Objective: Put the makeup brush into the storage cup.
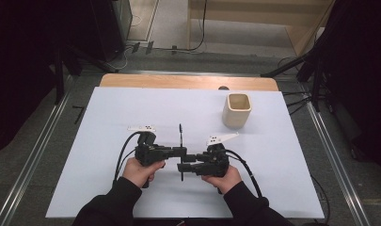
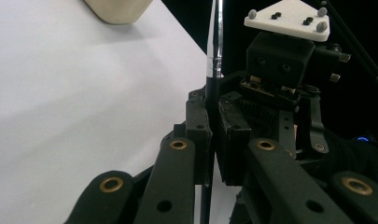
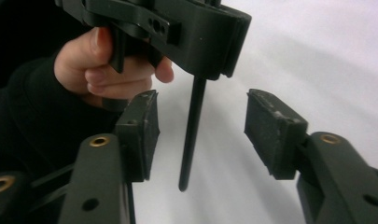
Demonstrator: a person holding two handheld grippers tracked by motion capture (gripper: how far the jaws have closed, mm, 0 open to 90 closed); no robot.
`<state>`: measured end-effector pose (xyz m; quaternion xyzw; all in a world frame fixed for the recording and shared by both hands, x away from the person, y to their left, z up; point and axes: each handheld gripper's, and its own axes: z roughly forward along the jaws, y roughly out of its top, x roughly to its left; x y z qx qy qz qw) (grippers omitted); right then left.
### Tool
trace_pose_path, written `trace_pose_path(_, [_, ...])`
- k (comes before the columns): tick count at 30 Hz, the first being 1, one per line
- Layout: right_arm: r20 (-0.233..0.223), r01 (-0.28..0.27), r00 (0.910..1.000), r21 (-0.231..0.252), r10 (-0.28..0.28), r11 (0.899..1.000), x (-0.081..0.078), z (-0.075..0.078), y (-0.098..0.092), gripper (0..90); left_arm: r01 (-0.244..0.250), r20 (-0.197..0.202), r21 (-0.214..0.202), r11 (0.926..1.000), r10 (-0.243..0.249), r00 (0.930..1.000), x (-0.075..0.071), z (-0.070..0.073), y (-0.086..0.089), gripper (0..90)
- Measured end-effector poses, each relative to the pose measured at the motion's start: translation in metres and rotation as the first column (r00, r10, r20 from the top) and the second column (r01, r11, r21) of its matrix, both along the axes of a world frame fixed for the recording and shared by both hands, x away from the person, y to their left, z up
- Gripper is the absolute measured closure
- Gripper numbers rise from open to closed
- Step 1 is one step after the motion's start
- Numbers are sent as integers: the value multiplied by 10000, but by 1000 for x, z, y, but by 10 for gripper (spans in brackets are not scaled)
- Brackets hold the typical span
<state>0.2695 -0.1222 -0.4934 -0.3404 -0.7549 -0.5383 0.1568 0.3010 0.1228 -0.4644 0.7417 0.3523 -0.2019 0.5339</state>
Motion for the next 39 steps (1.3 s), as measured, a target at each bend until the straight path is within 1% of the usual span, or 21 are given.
trace_pose_path(1, [38,28,10000,32,-28,10000,0,0,0,501,-5,35,63,10000,4,10000,0,0,0,850])
trace_pose_path(3, [44,16,10000,145,-17,9999,0,0,0,545,-2,-27,-5,10000,2,10000,0,-1,-1,850])
trace_pose_path(5, [-51,105,9999,213,-104,9997,-1,0,1,601,-23,-88,-124,9999,21,10000,0,-2,-1,850])
trace_pose_path(9, [-422,70,9991,211,-61,9998,0,-2,3,671,-36,-262,-283,9996,28,9997,0,-3,-1,850])
trace_pose_path(11, [-642,79,9979,304,-59,9995,0,-3,3,712,-16,-242,-265,9996,9,9997,0,-4,-2,850])
trace_pose_path(13, [-859,93,9963,370,-60,9993,1,-3,3,732,-7,-240,-263,9997,0,9997,-1,-4,-3,850])
trace_pose_path(19, [-1069,113,9942,529,-56,9985,2,-3,2,812,-11,-222,-267,9996,6,9998,0,-5,-3,850])
trace_pose_path(22, [-1128,124,9936,512,-66,9986,2,-3,3,833,30,-244,-259,9997,-36,9997,0,-5,-4,850])
trace_pose_path(24, [-1057,97,9944,539,-40,9985,2,-3,2,847,30,-249,-291,9996,-38,9997,0,-5,-3,849])
trace_pose_path(26, [-1095,143,9940,531,-84,9985,2,-3,2,855,34,-238,-291,9996,-41,9997,0,-5,-4,849])
trace_pose_path(29, [-1366,155,9906,582,-75,9982,3,-3,2,859,5,-267,-252,9997,-12,9996,0,-5,-4,849])
trace_pose_path(39, [-1355,247,9907,617,-161,9978,3,-2,1,861,-18,-263,-330,9995,9,9997,0,-4,-2,845])
